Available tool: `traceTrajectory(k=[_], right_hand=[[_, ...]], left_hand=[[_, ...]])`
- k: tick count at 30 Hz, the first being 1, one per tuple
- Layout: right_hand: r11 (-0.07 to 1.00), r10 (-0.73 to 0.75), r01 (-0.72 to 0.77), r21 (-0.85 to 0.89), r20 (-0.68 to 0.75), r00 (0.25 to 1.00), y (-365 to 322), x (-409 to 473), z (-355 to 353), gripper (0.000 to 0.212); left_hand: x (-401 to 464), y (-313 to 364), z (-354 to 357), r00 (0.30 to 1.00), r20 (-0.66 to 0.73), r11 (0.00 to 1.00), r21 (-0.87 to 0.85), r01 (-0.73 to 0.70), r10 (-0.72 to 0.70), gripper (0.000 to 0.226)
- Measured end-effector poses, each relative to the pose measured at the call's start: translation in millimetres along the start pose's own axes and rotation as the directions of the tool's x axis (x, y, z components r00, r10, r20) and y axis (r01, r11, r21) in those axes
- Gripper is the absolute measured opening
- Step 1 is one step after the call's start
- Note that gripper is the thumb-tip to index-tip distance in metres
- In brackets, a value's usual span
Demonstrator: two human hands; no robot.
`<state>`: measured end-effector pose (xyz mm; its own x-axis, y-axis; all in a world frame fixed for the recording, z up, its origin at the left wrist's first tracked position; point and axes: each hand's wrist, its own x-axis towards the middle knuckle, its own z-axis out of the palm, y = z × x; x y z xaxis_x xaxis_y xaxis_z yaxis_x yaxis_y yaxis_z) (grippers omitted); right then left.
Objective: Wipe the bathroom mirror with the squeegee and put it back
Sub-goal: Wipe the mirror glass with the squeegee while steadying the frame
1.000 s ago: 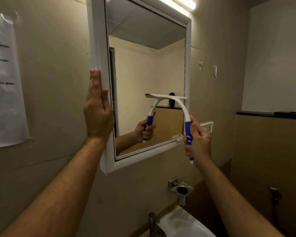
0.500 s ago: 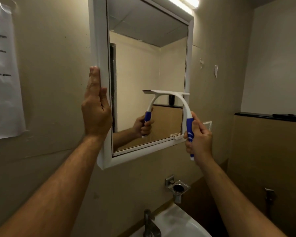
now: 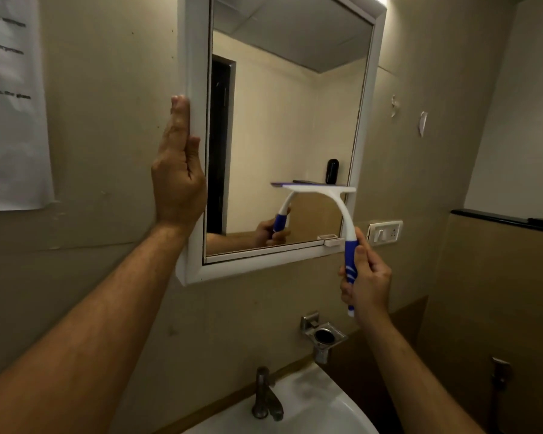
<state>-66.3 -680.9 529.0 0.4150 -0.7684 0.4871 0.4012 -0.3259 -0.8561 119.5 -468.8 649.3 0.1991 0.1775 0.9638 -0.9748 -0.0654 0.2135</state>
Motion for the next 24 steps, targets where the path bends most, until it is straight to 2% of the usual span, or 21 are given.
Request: traceTrajectory(k=[5, 15, 24], right_hand=[[0.999, -0.040, 0.039, 0.027, 0.036, 0.999, -14, 19, 8, 0.030], [0.998, 0.065, -0.065, -0.010, 0.005, 0.998, 35, -24, -6, 0.030], [0.999, -0.036, 0.036, 0.020, -0.025, 0.999, -8, 18, 7, 0.031]], left_hand=[[-4, 1, 0, 1.000, -0.003, 1.000, 0.014, -0.006, 0.006, 0.047], [-16, -1, -2, 1.000, 0.008, 1.000, 0.026, 0.006, -0.006, 0.048], [-23, -6, -3, 1.000, 0.006, 1.000, 0.021, 0.001, -0.001, 0.048]])
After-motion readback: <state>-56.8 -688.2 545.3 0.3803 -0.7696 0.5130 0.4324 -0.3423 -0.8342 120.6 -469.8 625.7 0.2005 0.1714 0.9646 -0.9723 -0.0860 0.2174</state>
